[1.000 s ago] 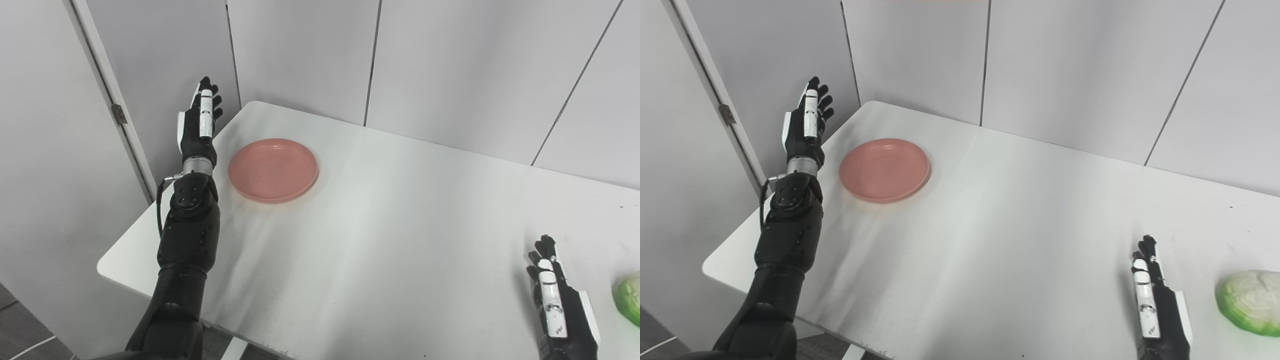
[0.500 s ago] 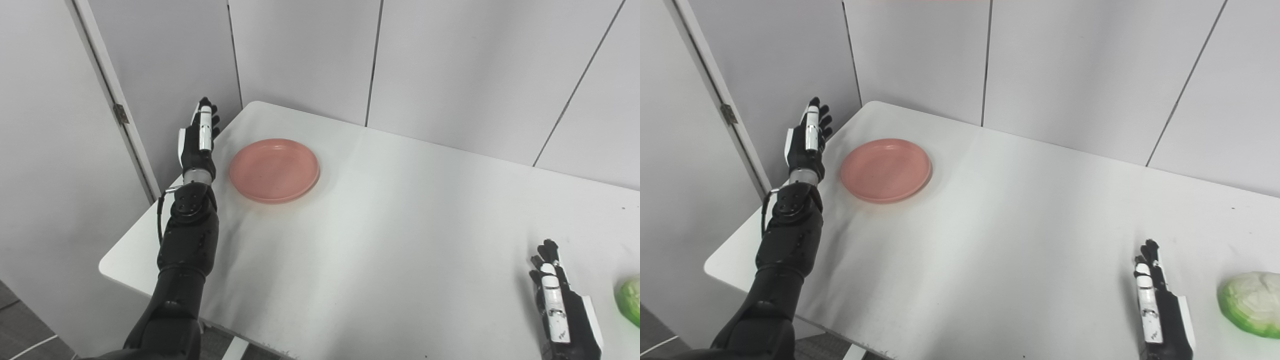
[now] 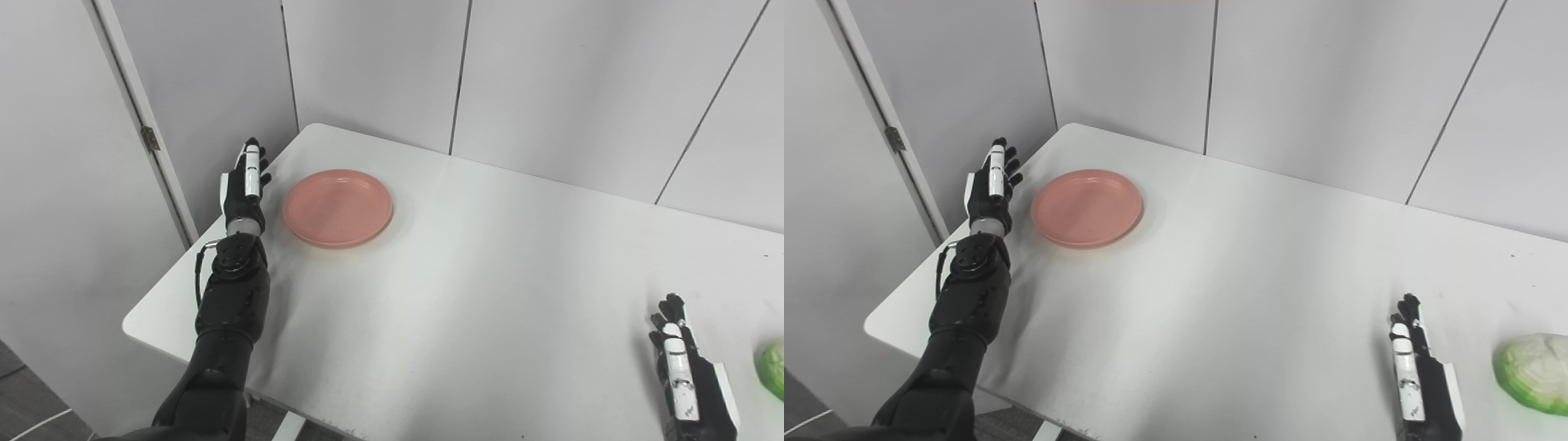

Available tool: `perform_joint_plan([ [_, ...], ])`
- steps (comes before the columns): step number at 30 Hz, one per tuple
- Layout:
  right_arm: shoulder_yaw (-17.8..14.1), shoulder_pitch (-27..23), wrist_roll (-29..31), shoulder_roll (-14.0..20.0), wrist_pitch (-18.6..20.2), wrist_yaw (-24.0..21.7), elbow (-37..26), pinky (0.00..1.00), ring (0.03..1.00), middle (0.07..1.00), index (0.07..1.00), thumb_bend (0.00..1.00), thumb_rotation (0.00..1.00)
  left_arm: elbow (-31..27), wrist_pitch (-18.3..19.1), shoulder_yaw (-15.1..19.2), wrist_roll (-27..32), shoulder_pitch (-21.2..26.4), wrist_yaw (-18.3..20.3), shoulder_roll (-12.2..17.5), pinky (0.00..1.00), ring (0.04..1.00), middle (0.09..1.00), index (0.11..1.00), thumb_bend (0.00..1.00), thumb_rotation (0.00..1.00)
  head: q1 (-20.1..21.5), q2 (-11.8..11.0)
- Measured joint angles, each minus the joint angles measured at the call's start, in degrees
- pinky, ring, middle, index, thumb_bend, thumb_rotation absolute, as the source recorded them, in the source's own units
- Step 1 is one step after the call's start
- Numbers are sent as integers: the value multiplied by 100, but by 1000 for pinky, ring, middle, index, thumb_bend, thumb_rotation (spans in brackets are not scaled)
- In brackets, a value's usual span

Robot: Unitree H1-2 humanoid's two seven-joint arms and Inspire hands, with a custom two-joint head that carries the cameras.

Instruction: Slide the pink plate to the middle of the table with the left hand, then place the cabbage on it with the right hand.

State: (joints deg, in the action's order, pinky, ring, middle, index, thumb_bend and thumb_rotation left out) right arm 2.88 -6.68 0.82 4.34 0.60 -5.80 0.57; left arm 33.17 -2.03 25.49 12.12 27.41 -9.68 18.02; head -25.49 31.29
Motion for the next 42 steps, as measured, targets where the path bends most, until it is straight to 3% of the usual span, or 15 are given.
perform_joint_plan([
  [8,8,2,-96,-2,-1,8,0,1000,985,997,1000,106,1000,216,-24,-57,0,26,-54,-96,881,892,897,882,409,1000,0,9],
  [17,5,40,-115,-1,14,16,-51,1000,982,992,1000,134,1000,582,-438,-240,8,89,-38,-96,917,919,925,915,422,1000,79,62],
  [27,15,85,-158,-5,22,12,-102,1000,986,994,1000,120,1000,806,-614,-398,130,223,68,-151,902,907,917,904,400,1000,185,114],
  [32,13,86,-147,-24,40,16,-105,1000,986,994,1000,134,1000,901,-762,-577,132,298,302,-297,895,904,906,893,411,1000,290,158],
  [42,31,90,-178,-52,46,33,-113,994,978,990,1000,141,1000,758,-681,-964,97,286,592,-482,901,906,906,898,430,1000,457,202],
])
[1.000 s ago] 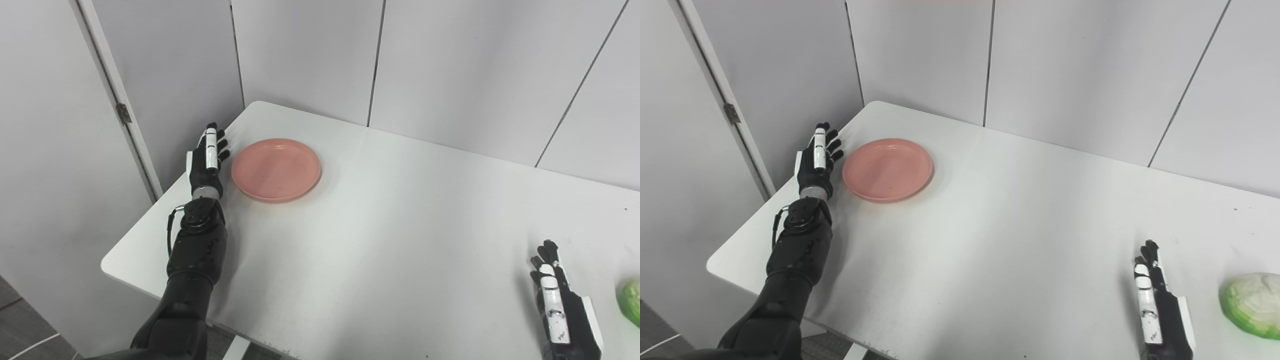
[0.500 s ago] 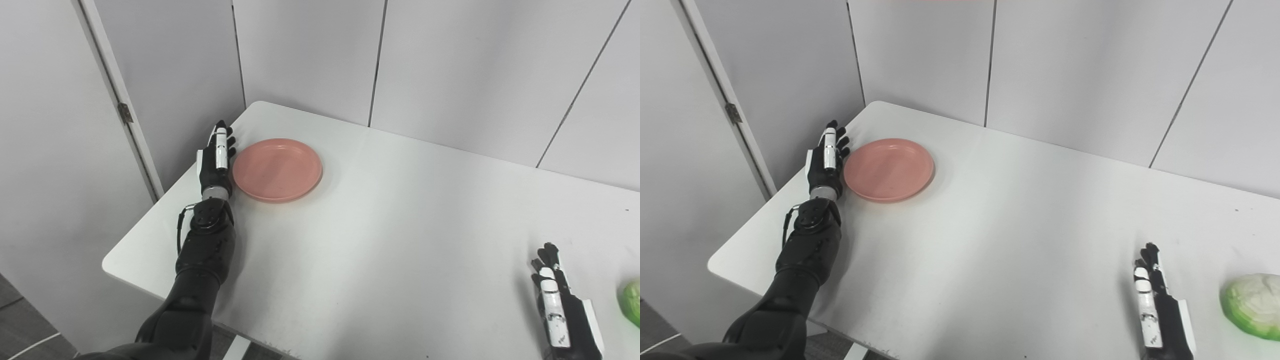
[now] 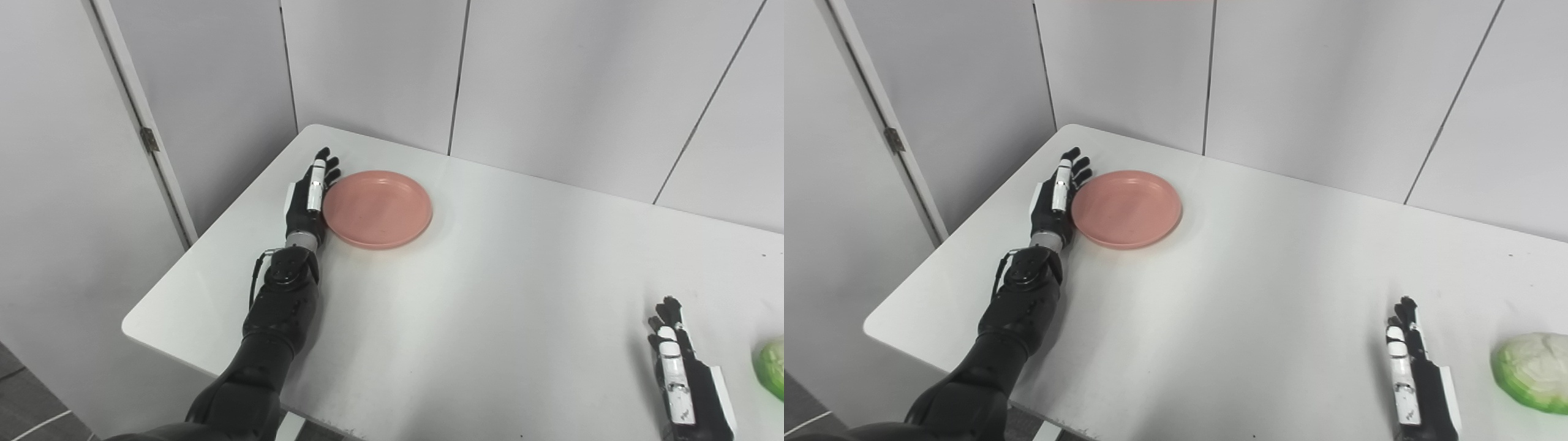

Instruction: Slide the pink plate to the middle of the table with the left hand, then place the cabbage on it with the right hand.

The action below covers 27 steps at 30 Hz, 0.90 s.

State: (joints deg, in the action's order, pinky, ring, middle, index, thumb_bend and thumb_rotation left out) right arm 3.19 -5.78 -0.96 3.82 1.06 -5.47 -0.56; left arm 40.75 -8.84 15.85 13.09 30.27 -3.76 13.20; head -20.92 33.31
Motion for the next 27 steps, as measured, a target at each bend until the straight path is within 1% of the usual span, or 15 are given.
perform_joint_plan([
  [5,2,1,-20,-50,3,25,0,991,974,986,999,157,1000,-316,335,-25,87,-74,138,-86,889,907,908,898,406,1000,237,70],
  [6,6,3,-29,-52,3,37,0,990,973,986,999,158,1000,-367,377,-47,87,-86,144,-116,890,907,908,896,398,1000,246,70],
  [7,16,4,-44,-54,2,51,0,986,970,984,998,164,1000,-403,394,-82,82,-101,152,-155,896,907,908,895,396,1000,342,88],
  [9,37,5,-75,-64,2,90,0,977,963,977,992,177,1000,-523,490,-185,69,-133,179,-218,902,902,904,891,398,1000,343,88],
  [12,62,4,-175,-85,3,146,0,966,955,968,984,192,1000,-744,689,-365,57,-180,285,-339,897,901,904,894,401,1000,562,132],
  [16,85,-7,-261,-118,1,212,11,947,946,963,979,196,1000,-1048,864,-629,-4,-301,420,-505,903,905,909,896,403,1000,659,158],
  [19,88,-11,-304,-124,0,245,18,946,948,965,978,205,1000,-1341,1051,-774,-13,-401,462,-681,901,905,907,891,394,1000,764,202],
  [20,98,-12,-316,-128,-1,253,22,944,947,965,978,215,1000,-1429,1116,-827,-25,-436,466,-734,884,894,899,883,399,1000,765,202],
  [22,110,-18,-350,-141,-1,274,27,940,947,965,978,219,1000,-1658,1262,-930,-127,-527,453,-832,876,888,897,883,410,1000,931,255],
  [25,128,-30,-419,-146,-7,311,40,930,942,962,976,233,1000,-1958,1407,-1145,-233,-697,472,-854,903,892,900,892,419,1000,1046,281],
  [27,135,-42,-434,-150,-16,350,62,925,939,961,974,233,1000,-2120,1511,-1214,-227,-778,495,-887,898,900,908,898,412,1000,1081,290],
])
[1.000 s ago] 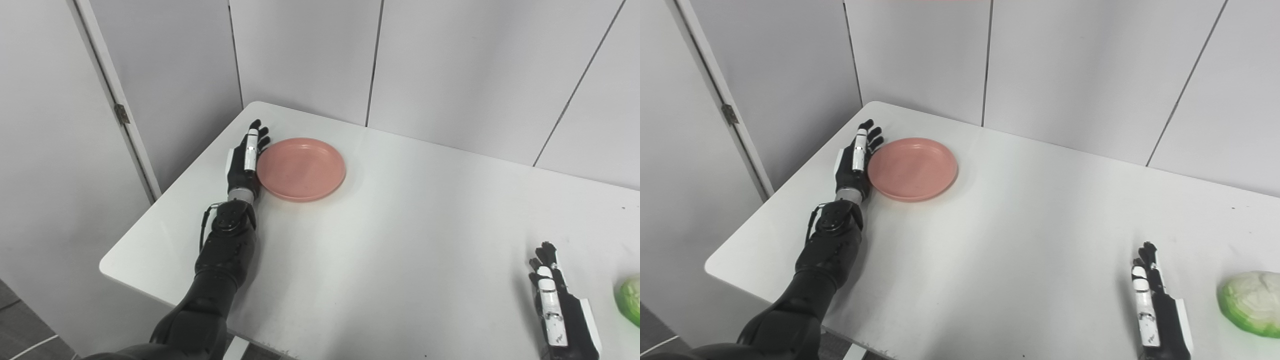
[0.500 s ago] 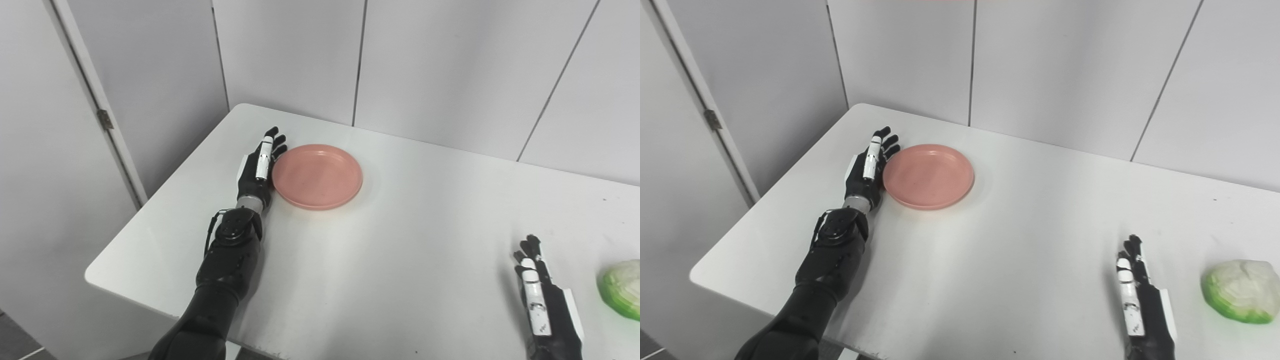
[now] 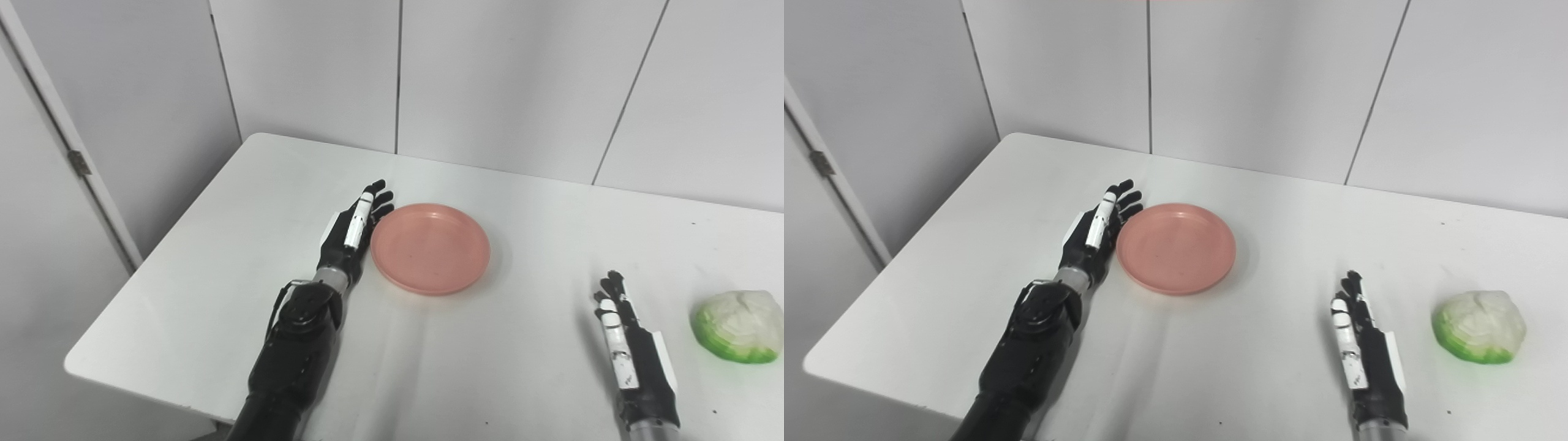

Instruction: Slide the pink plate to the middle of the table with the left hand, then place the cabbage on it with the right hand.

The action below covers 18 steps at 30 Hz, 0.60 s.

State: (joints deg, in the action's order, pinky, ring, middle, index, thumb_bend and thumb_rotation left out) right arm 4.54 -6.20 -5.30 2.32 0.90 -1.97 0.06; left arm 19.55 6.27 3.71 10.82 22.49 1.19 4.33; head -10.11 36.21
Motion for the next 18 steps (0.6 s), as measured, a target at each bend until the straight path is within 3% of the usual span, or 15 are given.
perform_joint_plan([
  [5,49,-23,-40,-13,-29,40,36,914,930,956,967,227,1000,-462,372,-66,39,-207,28,-165,890,911,916,905,406,1000,211,62],
  [13,129,-33,-148,-205,-28,134,59,902,923,946,959,253,1000,-1037,552,-451,56,-618,220,-334,885,891,899,884,402,1000,659,167],
  [18,168,-42,-237,-265,-28,157,74,899,920,944,955,260,1000,-1382,792,-514,124,-814,272,-417,899,901,912,894,400,1000,835,202],
])
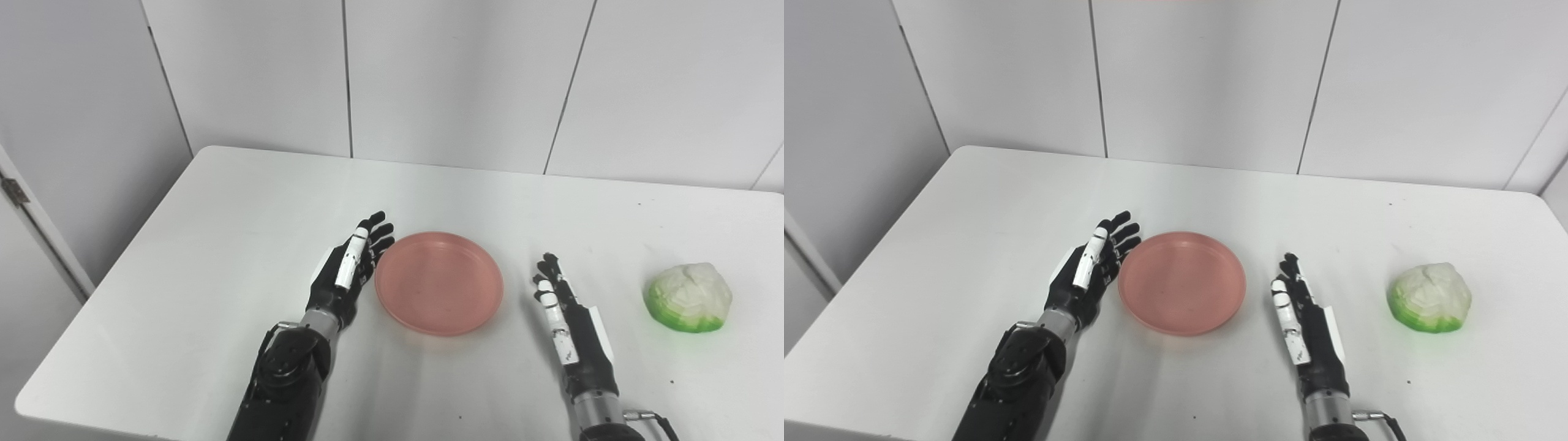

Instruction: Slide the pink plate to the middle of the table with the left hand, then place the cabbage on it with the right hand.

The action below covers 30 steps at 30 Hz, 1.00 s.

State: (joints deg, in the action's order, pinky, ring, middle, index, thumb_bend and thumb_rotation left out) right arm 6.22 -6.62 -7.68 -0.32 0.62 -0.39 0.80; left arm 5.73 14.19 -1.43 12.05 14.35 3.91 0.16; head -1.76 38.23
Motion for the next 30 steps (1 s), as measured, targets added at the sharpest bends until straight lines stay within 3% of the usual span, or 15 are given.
perform_joint_plan([
  [10,-2,-35,-42,-63,0,81,61,891,918,936,944,273,1000,110,-241,12,-7,-103,267,-2,915,911,920,907,415,1000,580,105],
  [11,-2,-43,-57,-78,-1,105,75,889,916,935,943,272,1000,145,-280,19,-7,-96,284,12,914,910,919,906,417,1000,841,114],
  [16,9,-71,-158,-111,-2,162,119,885,918,939,948,296,1000,323,-520,95,1,-72,398,59,927,917,925,909,419,1000,1247,114],
  [21,28,-91,-258,-139,-1,222,125,858,911,937,950,318,1000,377,-598,193,4,-61,483,88,905,909,921,911,417,1000,1344,114],
  [24,85,-89,-506,-113,1,265,46,825,901,933,952,358,1000,373,-598,218,4,-61,520,88,901,906,918,909,420,1000,1389,114],
  [27,223,-91,-962,-21,65,267,-287,837,902,927,949,469,987,371,-598,230,4,-62,576,88,917,912,922,908,424,1000,1389,114],
  [30,310,-185,-1624,110,195,287,-832,810,882,914,948,541,912,380,-604,243,4,-62,599,89,922,915,924,909,425,1000,1740,27],
])
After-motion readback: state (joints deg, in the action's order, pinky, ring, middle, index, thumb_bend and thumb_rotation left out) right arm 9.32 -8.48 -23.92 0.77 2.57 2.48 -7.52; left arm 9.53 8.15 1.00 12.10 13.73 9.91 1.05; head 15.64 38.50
